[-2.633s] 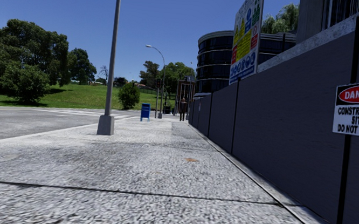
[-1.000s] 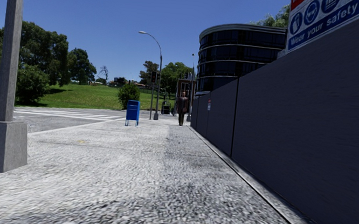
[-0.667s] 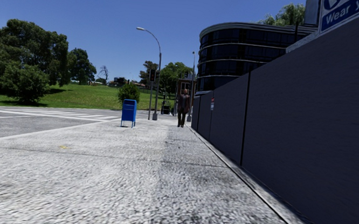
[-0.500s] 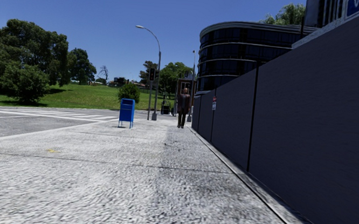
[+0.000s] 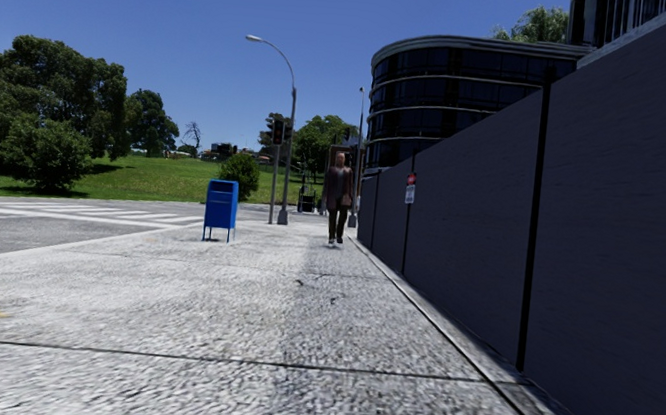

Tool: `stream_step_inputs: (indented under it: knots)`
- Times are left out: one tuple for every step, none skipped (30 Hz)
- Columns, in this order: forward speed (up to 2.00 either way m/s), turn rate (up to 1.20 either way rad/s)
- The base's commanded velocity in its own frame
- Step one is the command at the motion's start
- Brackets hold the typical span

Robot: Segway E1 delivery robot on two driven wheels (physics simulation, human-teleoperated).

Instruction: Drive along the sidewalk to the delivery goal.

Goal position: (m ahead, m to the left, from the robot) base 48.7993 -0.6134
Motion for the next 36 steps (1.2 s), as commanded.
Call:
stream_step_inputs:
  knots:
    - [2.00,0.02]
    - [2.00,0.02]
    - [2.00,0.16]
    - [2.00,0.20]
    - [2.00,0.23]
    - [2.00,0.23]
    - [2.00,0.34]
    - [2.00,0.43]
    - [2.00,0.44]
    - [2.00,0.44]
    - [2.00,0.42]
    - [2.00,0.42]
    - [2.00,0.41]
    - [2.00,0.41]
    - [2.00,0.41]
    - [2.00,0.41]
    - [2.00,0.41]
    - [2.00,0.41]
    - [2.00,0.41]
    - [2.00,0.39]
    - [2.00,0.38]
    - [2.00,0.36]
    - [2.00,0.36]
    - [2.00,0.33]
    - [2.00,0.31]
    - [2.00,0.27]
    - [2.00,0.27]
    - [2.00,0.23]
    - [2.00,0.19]
    - [2.00,0.15]
    - [2.00,0.15]
    - [2.00,0.14]
    - [2.00,0.00]
    - [2.00,0.00]
    - [2.00,0.00]
    - [2.00,0.00]
